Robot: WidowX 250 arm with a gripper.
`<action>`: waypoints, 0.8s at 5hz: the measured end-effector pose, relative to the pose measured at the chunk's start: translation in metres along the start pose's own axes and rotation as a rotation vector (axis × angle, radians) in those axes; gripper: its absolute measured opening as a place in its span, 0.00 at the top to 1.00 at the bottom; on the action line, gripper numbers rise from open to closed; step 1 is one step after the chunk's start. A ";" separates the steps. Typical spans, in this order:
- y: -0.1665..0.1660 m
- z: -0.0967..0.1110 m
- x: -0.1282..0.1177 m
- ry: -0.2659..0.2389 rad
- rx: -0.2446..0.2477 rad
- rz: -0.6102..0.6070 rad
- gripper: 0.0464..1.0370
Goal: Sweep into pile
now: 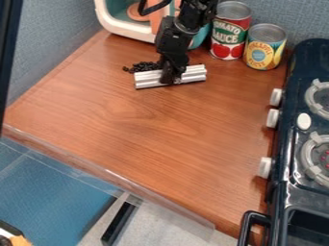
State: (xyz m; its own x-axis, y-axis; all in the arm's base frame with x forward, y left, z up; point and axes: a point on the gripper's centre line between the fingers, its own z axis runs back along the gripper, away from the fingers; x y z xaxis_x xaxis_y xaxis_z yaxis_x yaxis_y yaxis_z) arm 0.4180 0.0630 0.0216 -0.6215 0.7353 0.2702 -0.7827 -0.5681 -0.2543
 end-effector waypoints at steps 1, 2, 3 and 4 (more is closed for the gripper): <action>0.004 0.002 0.004 0.026 0.039 -0.006 0.68; 0.001 0.018 0.023 0.061 0.077 0.010 0.68; 0.002 0.053 0.028 0.137 0.047 -0.029 0.68; 0.019 0.080 0.035 0.193 0.021 -0.108 0.68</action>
State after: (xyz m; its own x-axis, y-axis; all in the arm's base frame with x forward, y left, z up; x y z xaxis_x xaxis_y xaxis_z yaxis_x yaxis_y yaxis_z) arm 0.3786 0.0480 0.1008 -0.5176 0.8483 0.1117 -0.8461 -0.4882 -0.2139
